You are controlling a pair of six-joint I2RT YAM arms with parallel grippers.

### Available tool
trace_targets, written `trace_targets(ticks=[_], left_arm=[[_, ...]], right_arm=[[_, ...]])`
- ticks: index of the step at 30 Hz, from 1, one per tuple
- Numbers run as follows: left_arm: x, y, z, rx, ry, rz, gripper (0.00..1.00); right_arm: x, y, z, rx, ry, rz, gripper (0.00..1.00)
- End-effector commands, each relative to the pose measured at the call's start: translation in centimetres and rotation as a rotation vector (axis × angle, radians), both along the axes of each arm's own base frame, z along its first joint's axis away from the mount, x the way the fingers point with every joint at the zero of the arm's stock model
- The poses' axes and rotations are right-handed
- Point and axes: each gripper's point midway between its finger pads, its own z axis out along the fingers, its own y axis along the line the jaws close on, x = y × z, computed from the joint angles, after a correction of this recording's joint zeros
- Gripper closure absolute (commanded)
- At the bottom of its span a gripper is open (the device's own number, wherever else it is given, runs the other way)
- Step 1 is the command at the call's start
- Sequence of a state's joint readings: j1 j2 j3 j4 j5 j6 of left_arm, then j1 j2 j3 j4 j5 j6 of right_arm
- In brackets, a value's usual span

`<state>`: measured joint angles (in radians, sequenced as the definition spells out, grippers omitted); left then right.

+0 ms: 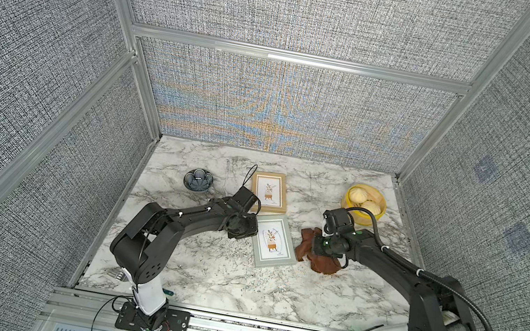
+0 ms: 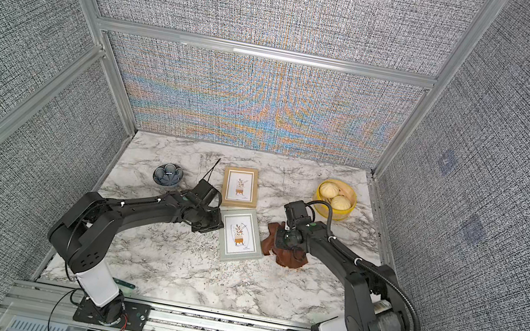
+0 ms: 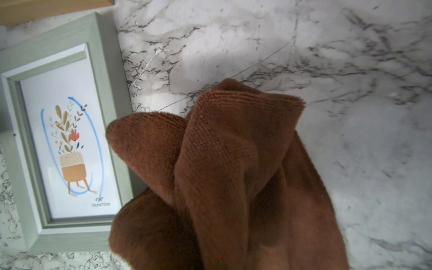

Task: Wipe the picture frame with a cloth
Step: Wipe the dirt from the picture frame, then adjust the picture frame at the center of the board.

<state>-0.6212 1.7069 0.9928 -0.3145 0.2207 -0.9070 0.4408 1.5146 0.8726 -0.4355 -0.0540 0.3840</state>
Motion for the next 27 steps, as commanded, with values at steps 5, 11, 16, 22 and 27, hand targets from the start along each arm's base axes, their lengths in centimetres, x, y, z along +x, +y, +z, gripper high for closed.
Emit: trace_targets(ticks=[5, 11, 16, 22, 27], left_arm=[[-0.7, -0.6, -0.8, -0.065, 0.023, 0.014, 0.57], [-1.3, -1.5, -1.4, -0.087, 0.046, -0.021, 0.59], [-2.6, -1.4, -2.3, -0.076, 0.079, -0.035, 0.64], [-4.4, -1.6, -2.2, -0.085, 0.097, -0.065, 0.69], [-6.2, -1.0, -2.0, -0.073, 0.092, -0.056, 0.69]], right_arm=[[-0.4, 3.0, -1.5, 0.034, 0.065, 0.109, 1.00], [-2.1, 5.4, -2.5, 0.109, 0.125, 0.183, 1.00], [-4.4, 7.2, -2.5, 0.210, 0.163, 0.266, 1.00], [-7.2, 8.5, -2.5, 0.264, 0.198, 0.306, 1.00], [-9.0, 7.5, -3.2, 0.247, 0.212, 0.264, 1.00]])
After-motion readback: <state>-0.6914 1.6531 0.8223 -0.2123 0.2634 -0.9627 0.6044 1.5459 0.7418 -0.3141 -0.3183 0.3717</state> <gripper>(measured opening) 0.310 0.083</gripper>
